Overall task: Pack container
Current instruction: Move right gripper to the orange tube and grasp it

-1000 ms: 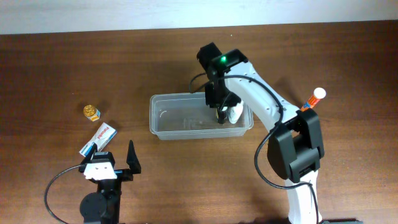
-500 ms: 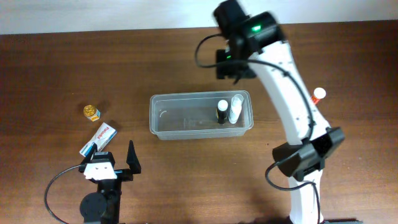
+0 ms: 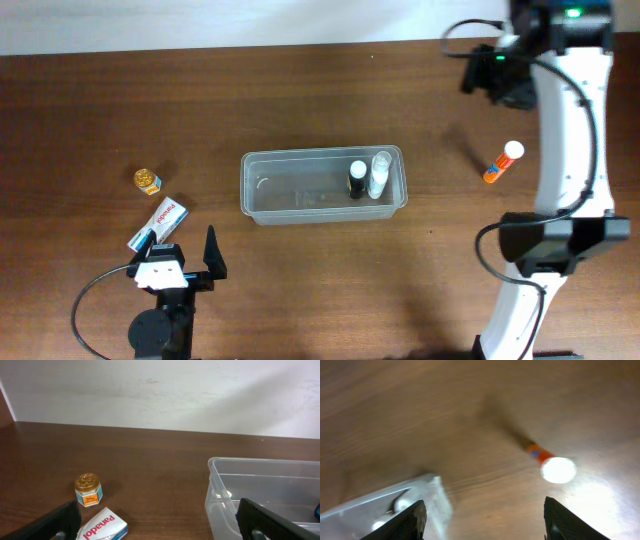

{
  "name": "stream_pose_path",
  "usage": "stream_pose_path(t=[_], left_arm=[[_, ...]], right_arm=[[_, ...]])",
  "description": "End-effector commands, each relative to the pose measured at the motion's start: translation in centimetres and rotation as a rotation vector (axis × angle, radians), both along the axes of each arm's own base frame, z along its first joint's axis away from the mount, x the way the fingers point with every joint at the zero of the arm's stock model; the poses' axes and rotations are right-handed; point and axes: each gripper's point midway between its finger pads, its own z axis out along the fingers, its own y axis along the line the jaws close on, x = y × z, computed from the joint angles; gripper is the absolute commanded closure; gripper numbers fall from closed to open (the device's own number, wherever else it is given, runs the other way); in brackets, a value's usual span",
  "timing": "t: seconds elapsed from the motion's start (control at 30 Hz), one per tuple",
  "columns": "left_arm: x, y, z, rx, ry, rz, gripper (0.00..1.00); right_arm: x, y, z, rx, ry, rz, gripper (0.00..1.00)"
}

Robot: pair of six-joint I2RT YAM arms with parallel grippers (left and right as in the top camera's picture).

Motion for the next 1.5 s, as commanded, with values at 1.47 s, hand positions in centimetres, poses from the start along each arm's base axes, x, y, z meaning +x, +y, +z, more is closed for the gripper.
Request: stream_pose_path(t=[1.47], left_arm=[[-0.1,0.1,-0.1,0.020,0.001,0.005,0.00]], right_arm=[[-2.3,-6.7,-12.9,-0.005,0.305,0.099,0.26]])
